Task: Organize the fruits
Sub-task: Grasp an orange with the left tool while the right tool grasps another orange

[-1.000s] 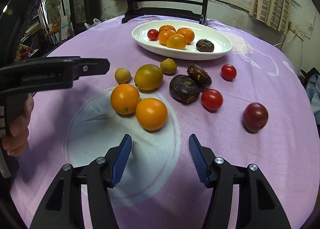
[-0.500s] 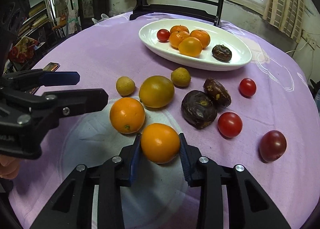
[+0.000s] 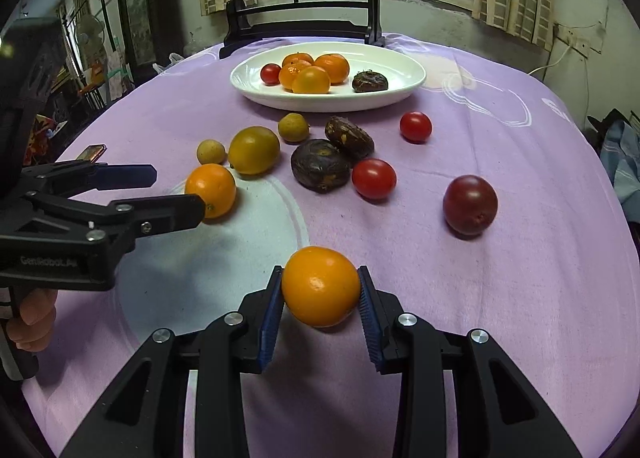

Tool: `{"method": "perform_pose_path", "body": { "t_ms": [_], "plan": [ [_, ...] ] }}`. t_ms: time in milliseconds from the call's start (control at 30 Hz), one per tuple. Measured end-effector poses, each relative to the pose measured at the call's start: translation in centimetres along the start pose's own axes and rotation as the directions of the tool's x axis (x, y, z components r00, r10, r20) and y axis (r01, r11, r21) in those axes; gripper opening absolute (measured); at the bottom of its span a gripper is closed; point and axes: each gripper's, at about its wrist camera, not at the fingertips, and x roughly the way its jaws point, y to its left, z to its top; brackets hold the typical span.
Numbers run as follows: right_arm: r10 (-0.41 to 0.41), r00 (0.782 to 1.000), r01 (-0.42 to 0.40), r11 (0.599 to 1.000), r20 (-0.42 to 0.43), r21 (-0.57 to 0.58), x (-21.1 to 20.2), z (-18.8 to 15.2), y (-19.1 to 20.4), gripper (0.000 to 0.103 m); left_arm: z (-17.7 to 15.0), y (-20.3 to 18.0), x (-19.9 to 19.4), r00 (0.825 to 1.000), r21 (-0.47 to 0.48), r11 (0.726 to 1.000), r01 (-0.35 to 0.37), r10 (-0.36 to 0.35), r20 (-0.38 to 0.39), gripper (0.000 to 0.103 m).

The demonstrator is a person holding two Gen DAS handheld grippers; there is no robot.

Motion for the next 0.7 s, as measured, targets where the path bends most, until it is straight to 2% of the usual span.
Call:
{"method": "perform_pose_path", "body": {
  "t_ms": [67,133,267,400,533,600,700],
  "plan": [
    [0.005,1.0,-0.005,1.0,0.01,0.005,-0.3,-0.1,-0.2,0.036,0.1,-0.3,0.2,0.999,0.008,0.999,-0.036,0.036,-0.002,0.082],
    [0.011,1.0,-0.011,1.0,0.018,0.005,-0.5,-0.2,-0.2,0.036,0.1,-0.4,0.5,0.999,0.002,0.999,-0.037,0.037,-0.013,0.081],
    [0.021,0.999,-0.022,1.0,0.028,0.011,-0.7,-0.3,-0.5,0.036,0.4,-0.6,1.4,0.998,-0.022,0.999,-0.042,0.04,-0.047,0.072],
    [0.03,0.999,-0.031,0.999,0.032,0.034,-0.8,-0.4,-1.1,0.036,0.7,-1.2,2.3,0.996,-0.005,0.998,-0.055,0.055,-0.077,0.058],
    [0.037,0.999,-0.038,0.998,0.04,0.039,-0.9,-0.4,-1.4,0.037,0.9,-1.8,3.0,0.994,0.004,0.997,-0.077,0.077,-0.083,0.055],
    [0.037,0.999,-0.039,0.999,0.038,0.035,-0.9,-0.5,-1.3,0.037,1.0,-2.0,3.1,0.993,0.018,0.996,-0.09,0.091,-0.078,0.04],
    [0.034,0.999,-0.035,0.999,0.032,0.018,-0.7,-0.7,-1.0,0.037,1.0,-1.9,2.8,0.993,0.014,0.996,-0.083,0.084,-0.081,0.039]
  ]
}}
